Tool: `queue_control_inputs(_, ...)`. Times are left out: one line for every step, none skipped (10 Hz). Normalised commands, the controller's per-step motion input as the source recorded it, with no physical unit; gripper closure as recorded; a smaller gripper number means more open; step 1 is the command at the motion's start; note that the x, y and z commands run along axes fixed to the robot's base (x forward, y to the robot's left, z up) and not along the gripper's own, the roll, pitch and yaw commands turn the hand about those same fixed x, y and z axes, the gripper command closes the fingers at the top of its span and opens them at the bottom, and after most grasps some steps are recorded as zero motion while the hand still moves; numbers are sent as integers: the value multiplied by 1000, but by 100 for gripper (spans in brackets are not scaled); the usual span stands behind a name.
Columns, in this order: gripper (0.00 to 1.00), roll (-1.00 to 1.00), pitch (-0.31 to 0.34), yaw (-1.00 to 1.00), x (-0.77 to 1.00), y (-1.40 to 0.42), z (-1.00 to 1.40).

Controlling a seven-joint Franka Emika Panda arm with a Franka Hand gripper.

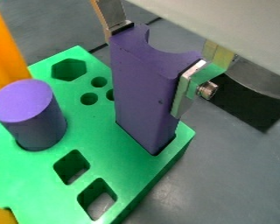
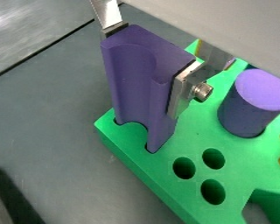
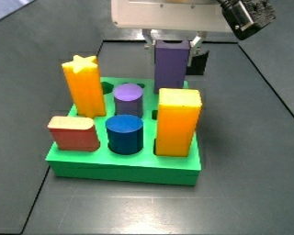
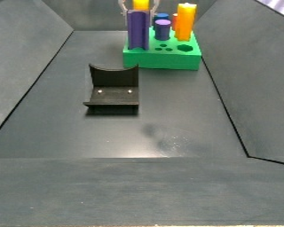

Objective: Pick up the arch object. Move up. Place the arch object on the fixture. Regrasp the arch object. Move to above the board. Insert the arch object.
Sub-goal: Insert the arch object.

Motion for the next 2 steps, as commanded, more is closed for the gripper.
queue_control_inputs(100,26,0,0,0,0,-6)
queue_control_inputs(100,13,0,0,0,0,0)
